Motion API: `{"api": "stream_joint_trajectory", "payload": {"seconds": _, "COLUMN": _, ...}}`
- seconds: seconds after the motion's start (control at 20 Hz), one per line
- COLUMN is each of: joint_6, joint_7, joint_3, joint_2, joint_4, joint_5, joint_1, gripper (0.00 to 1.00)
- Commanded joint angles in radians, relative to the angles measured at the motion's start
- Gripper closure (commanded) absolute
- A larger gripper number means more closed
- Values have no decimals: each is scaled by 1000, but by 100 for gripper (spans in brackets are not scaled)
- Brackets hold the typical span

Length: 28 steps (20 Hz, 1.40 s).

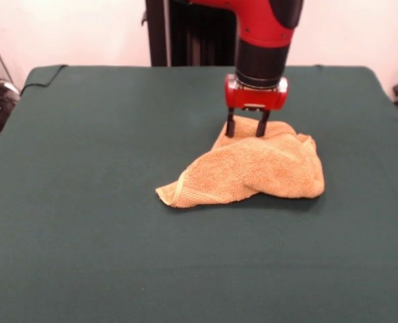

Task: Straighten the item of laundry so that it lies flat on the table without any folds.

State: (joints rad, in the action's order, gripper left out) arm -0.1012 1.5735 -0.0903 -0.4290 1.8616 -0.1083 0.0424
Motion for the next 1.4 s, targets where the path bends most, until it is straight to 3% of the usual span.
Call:
{"api": "stream_joint_trajectory", "payload": {"seconds": 0.05, "joint_6": 124, "joint_7": 247, "joint_3": 100, "joint_2": 128, "joint_4": -34, "joint_5": -43, "joint_1": -45, "gripper": 0}}
{"api": "stream_joint_trajectory", "payload": {"seconds": 0.25, "joint_6": 90, "joint_7": 234, "joint_3": 94, "joint_2": 126, "joint_4": -44, "joint_5": -45, "joint_1": -52, "gripper": 0}}
{"api": "stream_joint_trajectory", "payload": {"seconds": 0.3, "joint_6": 83, "joint_7": 236, "joint_3": 94, "joint_2": 124, "joint_4": -41, "joint_5": -48, "joint_1": -53, "gripper": 100}}
{"api": "stream_joint_trajectory", "payload": {"seconds": 0.9, "joint_6": 112, "joint_7": 237, "joint_3": 91, "joint_2": 121, "joint_4": -23, "joint_5": -36, "joint_1": -57, "gripper": 100}}
{"api": "stream_joint_trajectory", "payload": {"seconds": 1.4, "joint_6": 176, "joint_7": 240, "joint_3": 131, "joint_2": 159, "joint_4": 22, "joint_5": 0, "joint_1": -3, "gripper": 100}}
